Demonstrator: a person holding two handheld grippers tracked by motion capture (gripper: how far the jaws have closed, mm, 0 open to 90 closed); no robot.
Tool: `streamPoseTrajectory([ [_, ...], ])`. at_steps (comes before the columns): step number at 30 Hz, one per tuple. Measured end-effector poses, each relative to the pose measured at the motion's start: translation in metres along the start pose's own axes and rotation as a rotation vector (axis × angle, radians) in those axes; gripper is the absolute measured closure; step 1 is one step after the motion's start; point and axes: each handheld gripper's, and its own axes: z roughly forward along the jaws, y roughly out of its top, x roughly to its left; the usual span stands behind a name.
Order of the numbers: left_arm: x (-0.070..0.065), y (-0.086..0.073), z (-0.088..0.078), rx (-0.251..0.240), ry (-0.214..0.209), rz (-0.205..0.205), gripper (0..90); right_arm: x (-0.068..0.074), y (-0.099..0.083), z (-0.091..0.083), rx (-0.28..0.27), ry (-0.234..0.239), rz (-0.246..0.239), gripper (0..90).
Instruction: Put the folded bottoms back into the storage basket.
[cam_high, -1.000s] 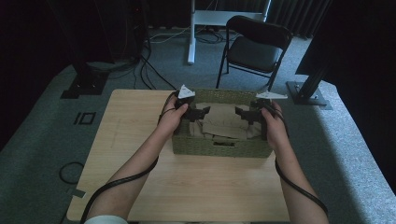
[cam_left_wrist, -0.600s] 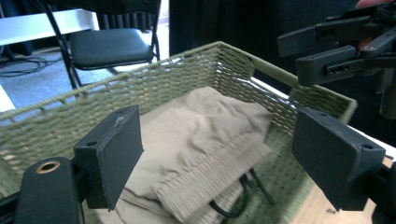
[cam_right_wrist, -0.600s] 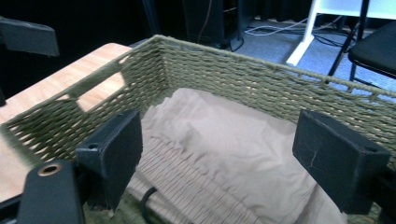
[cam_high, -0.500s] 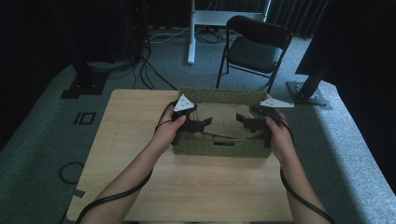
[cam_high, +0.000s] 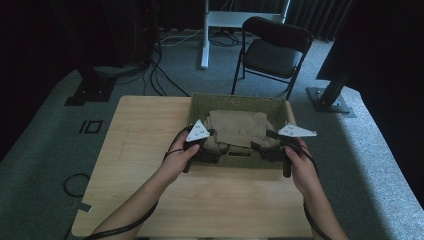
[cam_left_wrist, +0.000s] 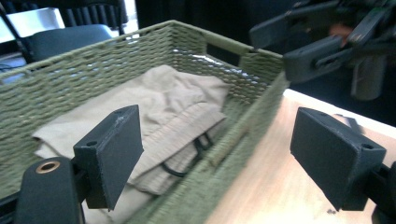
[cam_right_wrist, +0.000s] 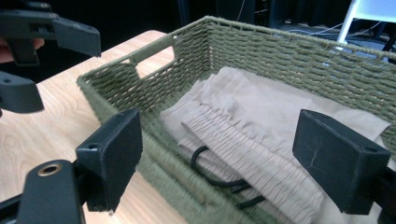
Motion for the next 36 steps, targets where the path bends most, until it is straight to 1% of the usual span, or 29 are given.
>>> streamPoseTrajectory([
  [2, -0.006, -0.003, -0.003, 0.006, -0.009, 0.023, 17.8, 0.005, -0.009, -0.002, -0.001, 0.019, 0.006, 15.6],
  [3, -0.008, -0.006, -0.004, 0.016, -0.012, 0.045, 17.8, 0.007, -0.012, -0.003, 0.001, 0.023, 0.000, 15.6],
  [6, -0.015, -0.015, -0.007, 0.046, -0.041, 0.069, 17.9, 0.014, -0.023, -0.007, 0.009, 0.030, -0.009, 15.6],
  [9, -0.021, -0.022, -0.009, 0.053, -0.062, 0.079, 17.8, 0.020, -0.034, -0.010, 0.038, 0.031, -0.040, 15.5],
  [10, -0.023, -0.024, -0.009, 0.043, -0.069, 0.068, 17.8, 0.021, -0.038, -0.010, 0.040, 0.038, -0.035, 15.6],
  [11, -0.023, -0.024, -0.009, 0.043, -0.069, 0.068, 17.8, 0.022, -0.042, -0.011, 0.037, 0.053, -0.016, 15.5],
  [12, -0.027, -0.029, -0.009, 0.050, -0.074, 0.071, 17.9, 0.022, -0.046, -0.011, 0.038, 0.061, -0.005, 15.6],
  [15, -0.032, -0.038, -0.009, 0.057, -0.081, 0.079, 17.8, 0.021, -0.056, -0.011, 0.051, 0.061, 0.006, 15.6],
  [17, -0.032, -0.045, -0.010, 0.061, -0.085, 0.070, 17.8, 0.020, -0.062, -0.011, 0.053, 0.069, 0.019, 15.6],
  [20, -0.030, -0.058, -0.010, 0.073, -0.078, 0.049, 17.9, 0.017, -0.072, -0.010, 0.068, 0.074, 0.025, 15.6],
  [24, -0.027, -0.076, -0.011, 0.109, -0.073, 0.034, 17.8, 0.015, -0.085, -0.009, 0.108, 0.071, 0.017, 15.6],
  [28, -0.024, -0.092, -0.010, 0.143, -0.061, 0.025, 17.8, 0.014, -0.096, -0.008, 0.129, 0.077, 0.028, 15.6],
  [31, -0.022, -0.103, -0.009, 0.160, -0.057, 0.000, 17.9, 0.013, -0.105, -0.006, 0.152, 0.062, 0.040, 15.6],
  [33, -0.020, -0.109, -0.010, 0.172, -0.050, -0.005, 17.8, 0.011, -0.110, -0.005, 0.151, 0.035, 0.063, 18.2],
  [36, -0.017, -0.116, -0.011, 0.181, -0.041, -0.024, 17.8, 0.009, -0.119, -0.004, 0.164, 0.013, 0.074, 19.1],
])
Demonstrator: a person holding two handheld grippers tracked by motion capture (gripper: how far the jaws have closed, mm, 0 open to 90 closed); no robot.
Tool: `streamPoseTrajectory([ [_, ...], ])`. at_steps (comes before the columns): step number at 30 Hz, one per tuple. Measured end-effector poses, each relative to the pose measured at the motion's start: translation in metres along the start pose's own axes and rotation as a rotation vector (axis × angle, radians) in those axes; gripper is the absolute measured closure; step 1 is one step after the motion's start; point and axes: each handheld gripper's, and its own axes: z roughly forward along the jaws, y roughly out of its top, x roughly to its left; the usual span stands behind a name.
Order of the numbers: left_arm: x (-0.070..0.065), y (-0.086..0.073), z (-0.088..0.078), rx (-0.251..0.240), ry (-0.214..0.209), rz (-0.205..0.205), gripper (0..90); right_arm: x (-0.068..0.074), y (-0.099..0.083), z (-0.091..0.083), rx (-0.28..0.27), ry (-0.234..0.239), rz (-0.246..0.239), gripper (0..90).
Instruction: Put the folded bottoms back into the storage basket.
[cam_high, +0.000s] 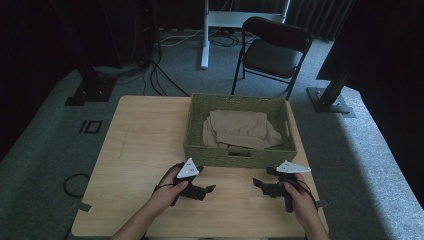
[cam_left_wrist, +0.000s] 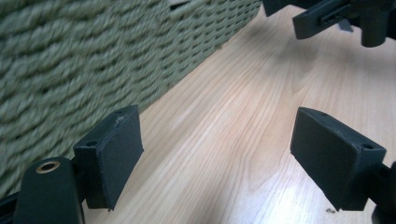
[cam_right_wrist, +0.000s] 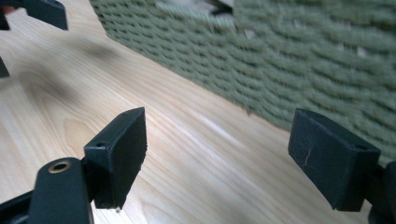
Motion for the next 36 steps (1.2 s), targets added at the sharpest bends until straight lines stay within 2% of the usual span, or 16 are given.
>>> streamPoseTrajectory([
  [4, 0.004, -0.009, 0.001, 0.016, 0.021, -0.010, 17.8, -0.002, -0.010, 0.002, 0.025, -0.005, 0.014, 19.2],
  [9, 0.006, -0.018, 0.000, 0.023, 0.032, -0.028, 17.9, -0.004, -0.018, 0.002, 0.054, -0.039, 0.009, 18.8],
  [21, 0.010, -0.035, -0.001, 0.062, 0.065, -0.044, 17.8, -0.008, -0.030, 0.000, 0.105, -0.085, -0.011, 16.6],
  [24, 0.012, -0.035, -0.004, 0.030, 0.103, -0.059, 17.8, -0.007, -0.030, 0.000, 0.118, -0.100, -0.026, 15.6],
  [25, 0.013, -0.035, -0.005, 0.033, 0.112, -0.066, 17.8, -0.006, -0.031, 0.000, 0.122, -0.102, -0.031, 15.0],
  [31, 0.014, -0.038, -0.006, 0.098, 0.133, -0.071, 17.8, -0.004, -0.031, 0.001, 0.136, -0.122, -0.057, 14.2],
  [36, 0.011, -0.041, -0.006, 0.176, 0.135, -0.051, 17.8, -0.002, -0.031, 0.002, 0.147, -0.136, -0.088, 13.9],
])
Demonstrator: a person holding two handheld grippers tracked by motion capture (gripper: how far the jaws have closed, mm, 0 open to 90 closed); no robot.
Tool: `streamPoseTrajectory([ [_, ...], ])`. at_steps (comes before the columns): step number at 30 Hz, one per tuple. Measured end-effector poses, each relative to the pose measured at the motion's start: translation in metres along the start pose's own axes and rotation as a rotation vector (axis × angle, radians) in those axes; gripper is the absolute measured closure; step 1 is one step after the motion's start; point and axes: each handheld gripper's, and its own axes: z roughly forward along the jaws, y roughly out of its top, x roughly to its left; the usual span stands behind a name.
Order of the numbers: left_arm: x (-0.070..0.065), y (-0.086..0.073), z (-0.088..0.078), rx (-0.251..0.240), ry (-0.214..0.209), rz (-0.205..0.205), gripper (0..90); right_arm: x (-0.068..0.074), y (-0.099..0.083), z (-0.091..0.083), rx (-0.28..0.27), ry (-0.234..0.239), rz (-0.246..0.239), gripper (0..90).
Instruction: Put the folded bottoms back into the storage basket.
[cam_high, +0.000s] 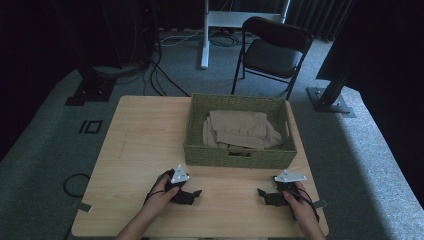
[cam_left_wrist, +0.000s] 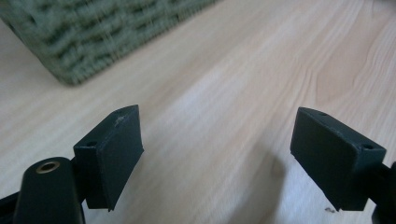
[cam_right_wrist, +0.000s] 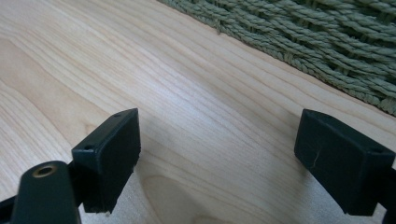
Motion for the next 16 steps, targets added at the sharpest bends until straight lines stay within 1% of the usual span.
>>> streamPoseTrajectory([
  [4, -0.0029, -0.0007, 0.0000, 0.008, 0.020, 0.019, 17.6, 0.0021, 0.0004, 0.0011, 0.008, -0.014, -0.023, 13.1],
  [6, -0.0049, -0.0006, 0.0003, 0.020, 0.042, 0.039, 17.6, 0.0022, 0.0005, 0.0011, 0.009, -0.013, -0.022, 13.1],
  [7, -0.0062, -0.0007, 0.0004, 0.024, 0.048, 0.041, 17.2, 0.0022, 0.0004, 0.0012, 0.008, -0.014, -0.024, 13.1],
  [8, -0.0069, -0.0011, 0.0003, 0.026, 0.055, 0.035, 15.2, 0.0022, 0.0004, 0.0012, 0.008, -0.014, -0.025, 13.1],
  [11, -0.0084, -0.0017, -0.0001, 0.024, 0.068, 0.022, 15.1, 0.0023, 0.0004, 0.0013, 0.008, -0.014, -0.026, 12.9],
  [16, -0.0085, -0.0018, -0.0001, 0.025, 0.074, 0.018, 13.6, 0.0024, 0.0004, 0.0014, 0.009, -0.012, -0.027, 12.6],
])
